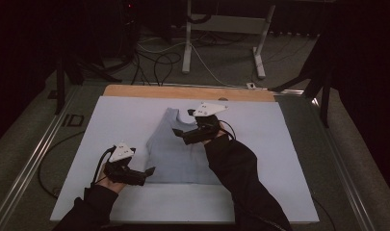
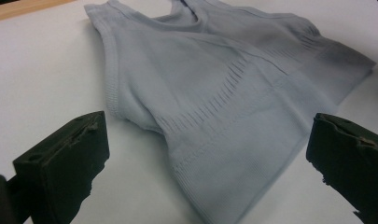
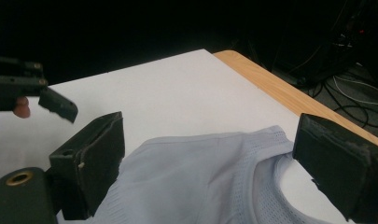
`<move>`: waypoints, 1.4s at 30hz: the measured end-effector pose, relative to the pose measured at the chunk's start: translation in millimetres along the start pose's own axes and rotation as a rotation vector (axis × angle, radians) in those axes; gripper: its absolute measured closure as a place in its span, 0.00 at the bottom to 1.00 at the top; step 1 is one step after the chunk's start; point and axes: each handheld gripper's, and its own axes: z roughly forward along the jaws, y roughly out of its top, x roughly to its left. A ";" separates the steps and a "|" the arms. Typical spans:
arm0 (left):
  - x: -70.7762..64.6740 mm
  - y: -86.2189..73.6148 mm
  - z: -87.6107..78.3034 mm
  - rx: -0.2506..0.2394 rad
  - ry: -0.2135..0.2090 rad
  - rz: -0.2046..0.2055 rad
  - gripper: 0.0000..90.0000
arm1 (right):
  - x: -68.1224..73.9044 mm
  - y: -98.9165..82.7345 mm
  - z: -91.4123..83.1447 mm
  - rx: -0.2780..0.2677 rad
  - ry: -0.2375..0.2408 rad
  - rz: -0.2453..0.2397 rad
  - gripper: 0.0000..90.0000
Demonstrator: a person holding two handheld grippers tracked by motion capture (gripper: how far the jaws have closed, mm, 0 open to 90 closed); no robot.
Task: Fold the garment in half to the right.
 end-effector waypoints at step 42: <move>-3.7 -21.6 34.6 0.216 -0.075 -0.131 0.58 | 4.5 -5.4 25.6 0.033 0.029 -0.002 0.10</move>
